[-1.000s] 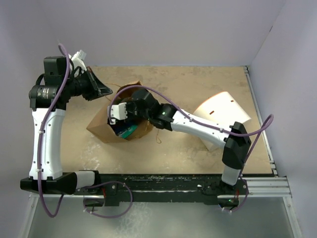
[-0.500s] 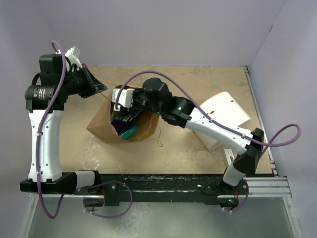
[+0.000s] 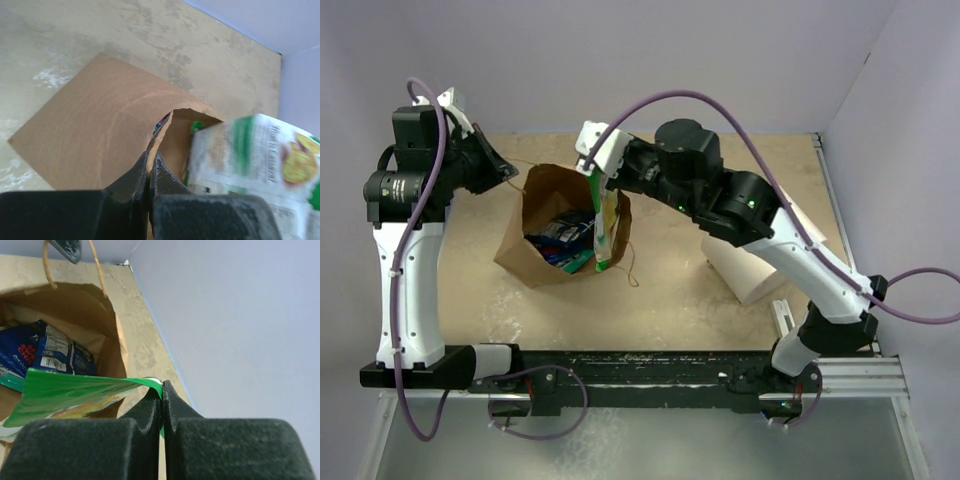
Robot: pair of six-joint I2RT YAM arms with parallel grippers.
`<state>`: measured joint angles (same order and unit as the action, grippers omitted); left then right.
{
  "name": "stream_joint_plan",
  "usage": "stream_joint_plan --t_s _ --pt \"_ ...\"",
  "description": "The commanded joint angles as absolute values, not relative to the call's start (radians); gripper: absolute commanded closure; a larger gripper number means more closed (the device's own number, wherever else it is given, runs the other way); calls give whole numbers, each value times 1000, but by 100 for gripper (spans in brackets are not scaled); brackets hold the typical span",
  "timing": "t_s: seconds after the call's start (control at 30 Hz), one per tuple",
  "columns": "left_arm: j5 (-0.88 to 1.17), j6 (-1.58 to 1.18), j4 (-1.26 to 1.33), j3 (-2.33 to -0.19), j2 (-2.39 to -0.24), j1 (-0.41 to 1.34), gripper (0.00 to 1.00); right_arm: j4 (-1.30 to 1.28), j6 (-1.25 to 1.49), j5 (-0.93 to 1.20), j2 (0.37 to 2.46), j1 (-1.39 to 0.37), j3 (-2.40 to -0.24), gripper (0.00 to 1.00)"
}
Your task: Take the snacks out of the paper bag
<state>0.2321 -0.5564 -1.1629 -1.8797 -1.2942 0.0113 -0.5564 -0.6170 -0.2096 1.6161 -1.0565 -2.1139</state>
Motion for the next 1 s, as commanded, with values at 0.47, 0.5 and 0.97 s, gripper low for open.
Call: stream_joint_plan --t_s 0.47,0.5,0.97 --pt "-281 -558 -1280 -2054 -1286 7 100 -867 -299 -291 1376 -1073 -2237 100" --pt "-299 -552 -1289 -2066 -1287 7 100 -877 -287 -288 1369 -1073 -2227 100" --pt "-256 -462 -1253 -2109 -1261 6 100 -986 -10 -206 1362 -1074 -1874 100"
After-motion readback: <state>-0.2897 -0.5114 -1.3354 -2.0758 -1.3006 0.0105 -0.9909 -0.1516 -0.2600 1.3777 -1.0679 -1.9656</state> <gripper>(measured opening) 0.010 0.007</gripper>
